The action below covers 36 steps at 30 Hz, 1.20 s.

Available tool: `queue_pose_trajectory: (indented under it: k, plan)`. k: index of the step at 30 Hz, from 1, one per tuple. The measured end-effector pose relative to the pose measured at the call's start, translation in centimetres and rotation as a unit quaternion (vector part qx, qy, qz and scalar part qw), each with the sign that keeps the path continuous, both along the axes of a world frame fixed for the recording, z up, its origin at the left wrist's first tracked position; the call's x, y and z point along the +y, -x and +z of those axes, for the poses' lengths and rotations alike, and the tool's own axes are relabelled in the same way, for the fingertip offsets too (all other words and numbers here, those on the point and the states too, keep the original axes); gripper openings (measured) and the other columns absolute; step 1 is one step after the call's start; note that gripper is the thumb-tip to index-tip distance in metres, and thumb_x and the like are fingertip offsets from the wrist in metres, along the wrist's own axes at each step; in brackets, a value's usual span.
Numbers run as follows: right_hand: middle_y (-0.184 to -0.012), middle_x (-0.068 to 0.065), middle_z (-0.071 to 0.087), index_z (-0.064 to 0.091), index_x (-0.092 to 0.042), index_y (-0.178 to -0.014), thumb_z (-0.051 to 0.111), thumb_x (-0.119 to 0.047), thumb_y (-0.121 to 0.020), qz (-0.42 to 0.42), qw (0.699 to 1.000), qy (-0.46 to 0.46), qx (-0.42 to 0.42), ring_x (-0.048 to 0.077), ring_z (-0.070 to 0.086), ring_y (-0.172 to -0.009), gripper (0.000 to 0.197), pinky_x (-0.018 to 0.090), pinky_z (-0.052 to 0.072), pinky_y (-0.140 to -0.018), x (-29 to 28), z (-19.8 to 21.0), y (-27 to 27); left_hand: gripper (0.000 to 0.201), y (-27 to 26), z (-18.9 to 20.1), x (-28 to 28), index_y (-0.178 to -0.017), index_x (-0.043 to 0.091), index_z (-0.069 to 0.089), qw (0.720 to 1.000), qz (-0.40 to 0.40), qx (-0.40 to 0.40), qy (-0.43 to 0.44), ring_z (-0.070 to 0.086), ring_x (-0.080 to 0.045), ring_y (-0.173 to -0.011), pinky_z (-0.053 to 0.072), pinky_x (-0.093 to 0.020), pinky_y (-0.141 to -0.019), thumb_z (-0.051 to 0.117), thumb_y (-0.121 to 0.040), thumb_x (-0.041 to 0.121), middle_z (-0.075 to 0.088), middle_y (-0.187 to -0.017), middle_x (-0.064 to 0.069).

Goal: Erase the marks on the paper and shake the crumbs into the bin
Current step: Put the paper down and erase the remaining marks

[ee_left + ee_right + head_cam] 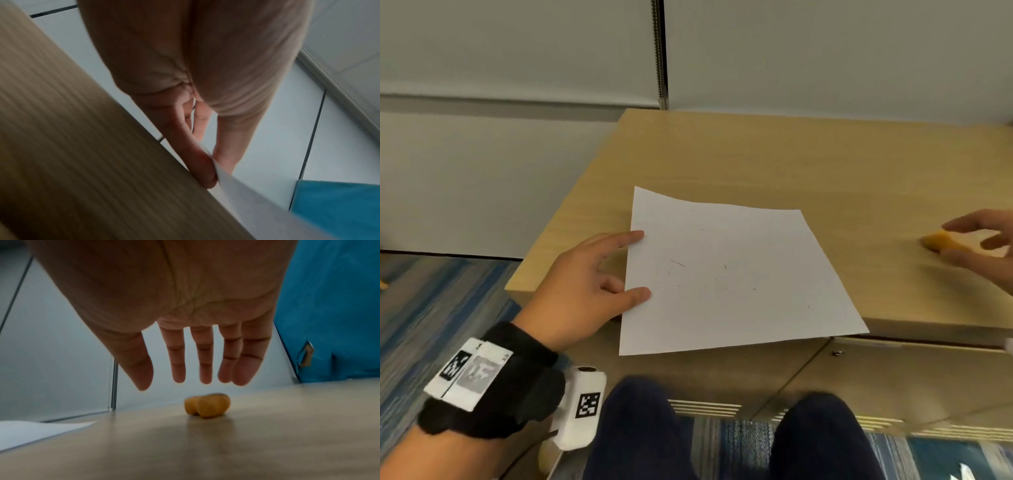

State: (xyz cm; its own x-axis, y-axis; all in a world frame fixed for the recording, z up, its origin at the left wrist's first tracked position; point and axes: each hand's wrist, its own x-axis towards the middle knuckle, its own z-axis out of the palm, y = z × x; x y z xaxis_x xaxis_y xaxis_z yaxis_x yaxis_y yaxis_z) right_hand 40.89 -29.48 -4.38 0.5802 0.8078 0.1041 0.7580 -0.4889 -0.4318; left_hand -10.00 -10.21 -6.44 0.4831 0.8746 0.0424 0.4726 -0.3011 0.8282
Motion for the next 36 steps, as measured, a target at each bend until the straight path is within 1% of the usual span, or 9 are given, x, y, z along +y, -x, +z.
queue_pose_trajectory:
  k: [3, 9, 13, 15, 18, 20, 25, 29, 36]
  plan:
    - [-0.109, -0.002, 0.063, 0.049, -0.074, -0.100, 0.039, -0.105, -0.047, 0.018, 0.999, 0.030, -0.015, 0.027, 0.065, -0.087, 0.062, 0.057, 0.059, -0.074, 0.4, -1.7, -2.8, 0.072, -0.3, 0.2, -0.1, -0.131, 0.047, 0.052, 1.000, 0.008, -0.005, 0.010, 0.074, -0.016, -0.069, 0.058, -0.024, -0.074, 0.083, -0.075, 0.015, 0.069, -0.104, -0.006]
    - [-0.088, -0.006, 0.062, 0.047, -0.056, -0.086, 0.038, -0.107, -0.038, 0.031, 0.995, 0.072, -0.058, 0.026, 0.062, -0.064, 0.070, 0.053, 0.059, -0.060, 2.2, 0.0, -2.2, 0.072, -0.6, 0.6, -0.2, -0.129, 0.047, 0.056, 1.000, 0.008, -0.002, 0.011, 0.073, -0.017, -0.064, 0.057, -0.019, -0.063, 0.084, -0.071, 0.014, 0.068, -0.106, -0.006]
    - [-0.094, -0.007, 0.066, 0.046, -0.062, -0.094, 0.059, -0.076, -0.066, 0.096, 0.989, 0.075, -0.079, 0.021, 0.065, -0.073, 0.034, 0.054, 0.059, -0.069, 2.7, 3.8, 2.8, 0.070, -0.9, 0.5, -0.1, -0.123, 0.051, 0.057, 1.000, 0.023, 0.008, 0.014, 0.073, -0.017, -0.062, 0.057, -0.020, -0.065, 0.086, -0.067, 0.019, 0.073, -0.087, -0.003]
    - [-0.094, -0.016, 0.066, 0.052, -0.064, -0.105, 0.062, -0.067, -0.074, 0.175, 0.977, 0.107, -0.048, 0.012, 0.065, -0.080, 0.032, 0.046, 0.058, -0.069, 3.3, 6.0, 8.0, 0.071, -1.2, 0.4, -0.1, -0.125, 0.049, 0.058, 0.999, 0.030, 0.012, 0.013, 0.072, -0.017, -0.060, 0.057, -0.022, -0.066, 0.086, -0.066, 0.021, 0.074, -0.076, -0.001]
    - [-0.100, -0.025, 0.062, 0.062, -0.051, -0.111, 0.060, -0.060, -0.079, 0.286, 0.945, 0.158, 0.002, 0.003, 0.061, -0.090, 0.033, 0.019, 0.049, -0.060, 4.8, 6.6, 14.9, 0.071, -1.7, 0.4, 0.0, -0.125, 0.044, 0.060, 0.999, 0.036, 0.023, -0.022, 0.069, -0.011, -0.054, 0.052, -0.012, -0.057, 0.088, -0.065, 0.018, 0.068, -0.086, 0.002]
    - [-0.093, -0.024, 0.062, 0.064, -0.044, -0.115, 0.060, -0.051, -0.083, 0.315, 0.936, 0.157, -0.025, 0.000, 0.059, -0.087, 0.033, 0.012, 0.043, -0.060, 6.5, 6.3, 17.1, 0.072, -2.0, 0.4, 0.1, -0.125, 0.044, 0.060, 0.998, 0.038, 0.042, -0.040, 0.067, -0.009, -0.052, 0.051, -0.010, -0.056, 0.089, -0.064, 0.021, 0.066, -0.091, 0.004]
    - [-0.097, -0.014, 0.062, 0.066, -0.033, -0.117, 0.051, -0.052, -0.085, 0.400, 0.902, 0.141, -0.076, 0.005, 0.055, -0.082, 0.040, 0.024, 0.046, -0.073, 10.4, 4.6, 20.1, 0.071, -2.7, 0.5, 0.5, -0.126, 0.039, 0.062, 0.990, 0.044, 0.107, -0.074, 0.064, -0.006, -0.050, 0.049, -0.016, -0.055, 0.089, -0.060, 0.039, 0.063, -0.107, 0.016]
    - [-0.091, -0.013, 0.062, 0.070, -0.029, -0.110, 0.061, -0.045, -0.090, 0.421, 0.893, 0.133, -0.088, 0.007, 0.056, -0.080, 0.027, 0.022, 0.045, -0.070, 12.6, 3.1, 21.0, 0.069, -3.6, 0.6, 1.1, -0.123, 0.038, 0.062, 0.989, 0.049, 0.120, -0.076, 0.062, -0.001, -0.051, 0.043, -0.007, -0.055, 0.089, -0.059, 0.042, 0.061, -0.091, 0.014]
    - [-0.082, -0.009, 0.066, 0.074, -0.030, -0.099, 0.074, -0.042, -0.080, 0.361, 0.921, 0.144, -0.029, 0.006, 0.060, -0.074, 0.022, 0.030, 0.054, -0.069, 13.6, 2.9, 17.6, 0.072, -3.8, 0.2, 1.6, -0.125, 0.036, 0.062, 0.994, 0.064, 0.086, -0.009, 0.064, -0.007, -0.053, 0.048, -0.018, -0.059, 0.090, -0.058, 0.039, 0.058, -0.081, 0.015]
